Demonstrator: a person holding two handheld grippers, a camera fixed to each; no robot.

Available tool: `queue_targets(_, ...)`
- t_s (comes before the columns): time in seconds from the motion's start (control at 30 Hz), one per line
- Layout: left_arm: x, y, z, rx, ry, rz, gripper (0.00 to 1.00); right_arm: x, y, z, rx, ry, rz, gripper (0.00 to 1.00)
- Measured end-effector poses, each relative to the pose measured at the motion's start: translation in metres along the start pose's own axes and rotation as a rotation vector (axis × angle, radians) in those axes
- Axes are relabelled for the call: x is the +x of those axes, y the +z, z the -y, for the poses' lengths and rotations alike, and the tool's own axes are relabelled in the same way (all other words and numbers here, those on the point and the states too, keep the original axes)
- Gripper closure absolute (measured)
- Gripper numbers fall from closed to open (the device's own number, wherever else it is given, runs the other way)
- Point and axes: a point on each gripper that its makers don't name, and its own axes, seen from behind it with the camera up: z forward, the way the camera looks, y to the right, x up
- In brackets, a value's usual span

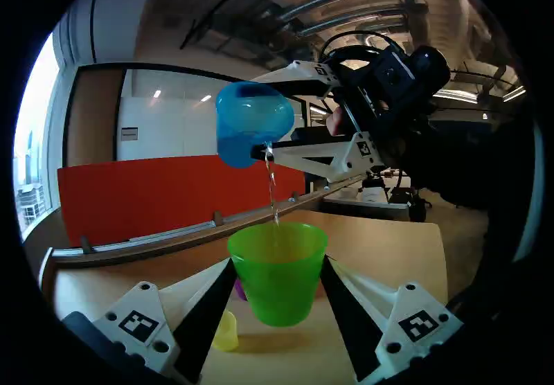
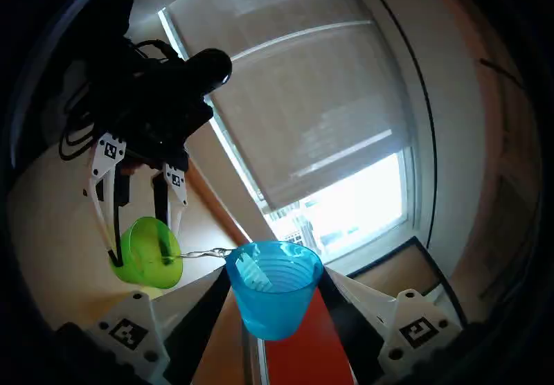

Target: Pour water

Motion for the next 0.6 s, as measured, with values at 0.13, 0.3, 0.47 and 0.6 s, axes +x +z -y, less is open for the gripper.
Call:
queue_targets(0.13,0.0001,0.0003,-0.0004,0.000,-0.001,-0.002,0.16,0.0013,0.0000,-0.0006,-0.002,-0.011,0.000,0.10)
queue_targets(0.3,-0.0007,0.0004,-0.0004,0.000,-0.001,-0.003,0.17,0.0033,-0.0005,-0.0023,-0.008,-0.024,-0.001,0.10)
queue_targets(0.47,-0.0002,0.0005,-0.0009,0.000,0.000,-0.003,0.17,0.0053,-0.0013,-0.0038,-0.012,-0.034,-0.002,0.10)
queue_targets(0.6,0.0010,0.0003,-0.0014,0.000,0.001,-0.004,0.17,0.0075,-0.0024,-0.0044,-0.010,-0.045,-0.005,0.10)
